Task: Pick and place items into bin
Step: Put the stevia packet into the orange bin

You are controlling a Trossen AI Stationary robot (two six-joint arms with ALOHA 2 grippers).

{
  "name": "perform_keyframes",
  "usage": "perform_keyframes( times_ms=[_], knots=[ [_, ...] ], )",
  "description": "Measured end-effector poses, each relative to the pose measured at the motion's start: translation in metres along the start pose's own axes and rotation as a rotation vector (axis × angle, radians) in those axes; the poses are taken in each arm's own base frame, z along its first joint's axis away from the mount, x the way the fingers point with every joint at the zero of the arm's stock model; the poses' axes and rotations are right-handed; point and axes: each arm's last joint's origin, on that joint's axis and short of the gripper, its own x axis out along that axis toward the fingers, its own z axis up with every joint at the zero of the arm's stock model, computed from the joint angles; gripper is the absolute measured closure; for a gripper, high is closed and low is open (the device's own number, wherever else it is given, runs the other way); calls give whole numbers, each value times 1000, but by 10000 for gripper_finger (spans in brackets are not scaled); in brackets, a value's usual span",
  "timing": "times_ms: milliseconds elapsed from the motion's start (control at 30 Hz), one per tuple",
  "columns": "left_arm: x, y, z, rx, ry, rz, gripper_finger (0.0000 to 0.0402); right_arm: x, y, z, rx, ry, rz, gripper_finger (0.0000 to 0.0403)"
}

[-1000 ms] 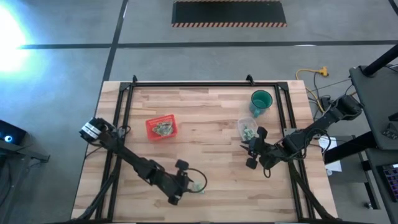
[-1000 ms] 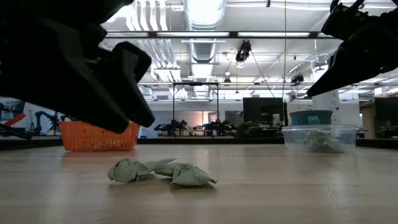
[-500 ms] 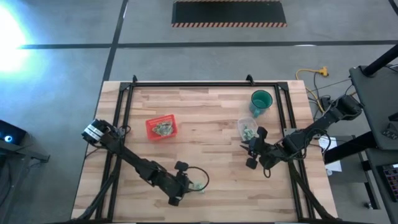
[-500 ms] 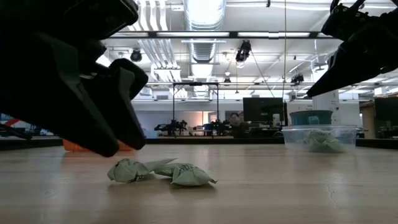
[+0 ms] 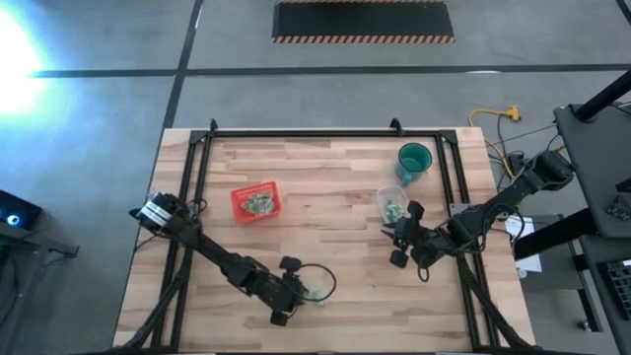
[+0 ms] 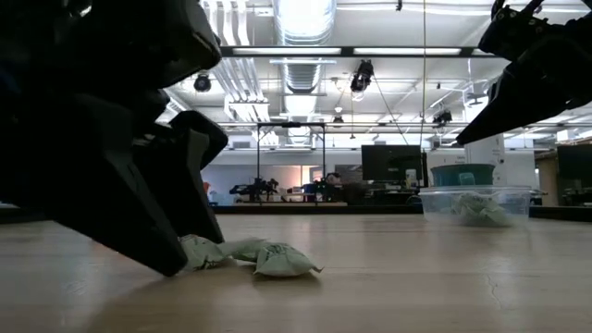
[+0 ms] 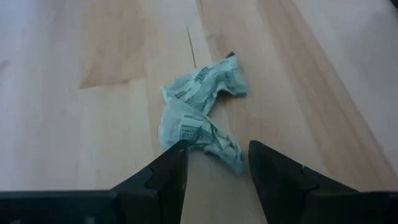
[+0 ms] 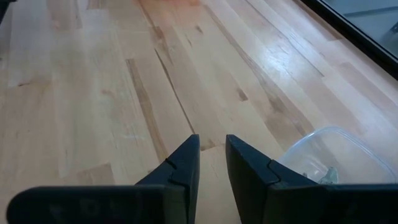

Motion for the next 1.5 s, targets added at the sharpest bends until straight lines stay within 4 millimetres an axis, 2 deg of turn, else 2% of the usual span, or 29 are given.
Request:
perform_keyframes(
  times_ms=[133, 233, 600, 867, 1033, 1233, 1500],
  knots=[
    [1, 1, 2, 0, 6, 2, 252, 0, 0, -1, 1, 1, -1, 335],
    [2, 3, 2, 1, 16, 6, 272, 0, 0, -1, 0, 2, -1, 335],
    [1, 6, 2, 31, 24, 32, 394, 0, 0, -1, 0, 4, 1, 335],
    [-6, 12, 5, 37, 8, 168, 396, 0, -1, -2, -1, 5, 0, 335],
    [-27, 21, 8, 40, 31, 358, 398, 1, -1, -2, -3, 6, -1, 335],
    [-66, 38, 6, 41, 99, 581, 399, 1, -1, -2, -3, 5, -2, 335],
    [-108, 68, 3, 13, 124, 709, 399, 1, -1, -2, 2, 0, -1, 335]
  ],
)
